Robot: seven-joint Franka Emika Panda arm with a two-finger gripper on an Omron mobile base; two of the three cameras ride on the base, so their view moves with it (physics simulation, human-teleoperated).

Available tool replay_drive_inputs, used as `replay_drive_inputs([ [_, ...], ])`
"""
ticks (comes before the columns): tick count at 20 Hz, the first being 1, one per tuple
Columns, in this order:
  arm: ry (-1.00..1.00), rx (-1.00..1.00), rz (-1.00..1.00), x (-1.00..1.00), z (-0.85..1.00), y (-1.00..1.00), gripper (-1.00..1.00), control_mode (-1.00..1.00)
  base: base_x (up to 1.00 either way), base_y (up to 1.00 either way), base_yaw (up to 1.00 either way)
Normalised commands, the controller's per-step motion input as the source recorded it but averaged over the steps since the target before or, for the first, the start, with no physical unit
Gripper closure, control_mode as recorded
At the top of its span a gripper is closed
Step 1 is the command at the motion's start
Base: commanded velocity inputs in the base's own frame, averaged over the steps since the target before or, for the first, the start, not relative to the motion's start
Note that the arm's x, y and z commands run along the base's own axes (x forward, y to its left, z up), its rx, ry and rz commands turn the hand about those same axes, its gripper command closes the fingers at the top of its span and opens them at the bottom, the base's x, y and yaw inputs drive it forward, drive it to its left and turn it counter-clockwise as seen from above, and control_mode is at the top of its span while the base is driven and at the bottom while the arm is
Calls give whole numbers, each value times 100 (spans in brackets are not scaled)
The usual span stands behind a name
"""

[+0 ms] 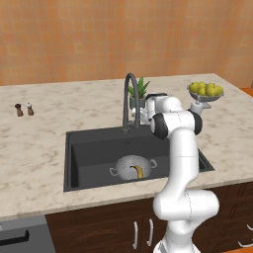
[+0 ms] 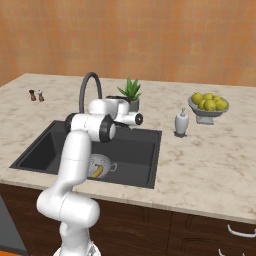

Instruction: Put the colander in the sink, put the banana in the colander, and turn on the sink faucet and pour water over the colander.

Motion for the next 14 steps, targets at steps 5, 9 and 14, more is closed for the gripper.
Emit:
replay_drive_inputs([
  [5, 2, 0, -16, 0, -30, -85, 100, -100, 0, 0, 0],
  [9, 4, 0, -17, 0, -30, -91, 100, -100, 0, 0, 0],
  [14, 5, 0, -18, 0, -35, -91, 100, -100, 0, 0, 0],
])
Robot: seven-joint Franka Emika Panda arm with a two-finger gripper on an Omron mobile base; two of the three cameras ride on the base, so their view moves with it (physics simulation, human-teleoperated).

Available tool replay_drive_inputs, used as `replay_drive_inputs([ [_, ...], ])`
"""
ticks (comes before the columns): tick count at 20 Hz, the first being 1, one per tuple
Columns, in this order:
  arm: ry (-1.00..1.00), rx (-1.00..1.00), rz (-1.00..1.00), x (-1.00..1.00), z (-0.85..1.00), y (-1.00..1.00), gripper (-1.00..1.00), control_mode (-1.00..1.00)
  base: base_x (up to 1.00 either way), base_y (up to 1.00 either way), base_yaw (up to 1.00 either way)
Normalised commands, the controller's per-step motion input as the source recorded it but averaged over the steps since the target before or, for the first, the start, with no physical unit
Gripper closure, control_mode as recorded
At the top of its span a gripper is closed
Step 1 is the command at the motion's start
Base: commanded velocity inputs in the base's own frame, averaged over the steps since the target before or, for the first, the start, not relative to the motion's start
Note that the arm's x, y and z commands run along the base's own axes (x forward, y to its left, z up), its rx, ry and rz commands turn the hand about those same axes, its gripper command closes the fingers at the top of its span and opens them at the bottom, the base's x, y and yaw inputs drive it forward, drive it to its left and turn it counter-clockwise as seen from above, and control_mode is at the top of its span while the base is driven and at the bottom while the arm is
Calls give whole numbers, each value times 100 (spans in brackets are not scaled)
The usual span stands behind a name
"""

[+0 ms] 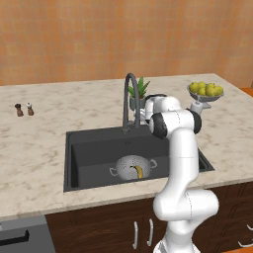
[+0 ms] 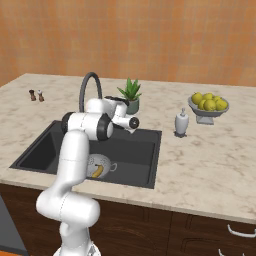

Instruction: Put the colander in the sink, put the banana in the colander, and turn on the sink faucet and pour water over the colander.

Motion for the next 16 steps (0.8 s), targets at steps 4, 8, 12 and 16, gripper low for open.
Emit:
replay_drive_inputs([
  [4, 5, 0, -17, -4, -39, -89, 100, -100, 0, 0, 0],
  [8, 5, 0, -17, -5, -44, -90, 100, -100, 0, 0, 0],
  [12, 5, 0, -16, -9, -40, -82, 100, -100, 0, 0, 0],
  [16, 0, 0, -7, -15, -10, -52, 100, -100, 0, 0, 0],
])
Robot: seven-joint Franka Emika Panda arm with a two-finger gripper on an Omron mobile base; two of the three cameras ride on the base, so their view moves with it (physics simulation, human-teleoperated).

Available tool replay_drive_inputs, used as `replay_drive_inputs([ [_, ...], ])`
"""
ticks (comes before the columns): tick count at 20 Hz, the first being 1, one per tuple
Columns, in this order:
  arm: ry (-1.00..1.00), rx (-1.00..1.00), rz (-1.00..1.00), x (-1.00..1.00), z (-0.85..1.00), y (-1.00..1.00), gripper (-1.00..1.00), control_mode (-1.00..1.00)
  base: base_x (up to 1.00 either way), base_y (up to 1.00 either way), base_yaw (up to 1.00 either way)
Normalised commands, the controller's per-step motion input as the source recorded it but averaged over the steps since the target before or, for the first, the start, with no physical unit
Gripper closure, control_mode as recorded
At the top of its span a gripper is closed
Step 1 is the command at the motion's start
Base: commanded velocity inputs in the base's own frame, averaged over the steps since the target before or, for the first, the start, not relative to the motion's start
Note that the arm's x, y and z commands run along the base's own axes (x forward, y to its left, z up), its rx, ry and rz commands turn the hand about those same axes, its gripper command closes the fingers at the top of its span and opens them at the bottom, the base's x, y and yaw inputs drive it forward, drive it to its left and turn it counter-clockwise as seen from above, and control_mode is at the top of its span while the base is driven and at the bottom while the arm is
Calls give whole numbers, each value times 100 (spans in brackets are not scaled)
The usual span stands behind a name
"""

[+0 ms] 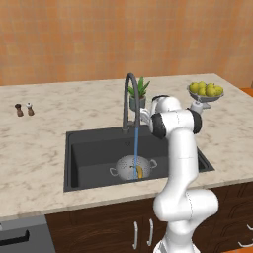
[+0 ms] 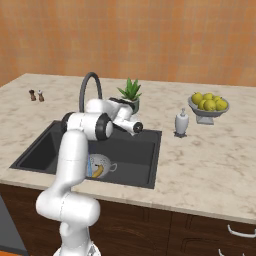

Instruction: Put the colander in the sink, put the banana in the colander, and turn on the sink faucet and pour water over the colander.

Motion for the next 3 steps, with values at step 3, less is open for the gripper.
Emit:
replay_drive_inputs([
  [3, 0, 0, 0, -17, 0, -23, 100, -100, 0, 0, 0],
])
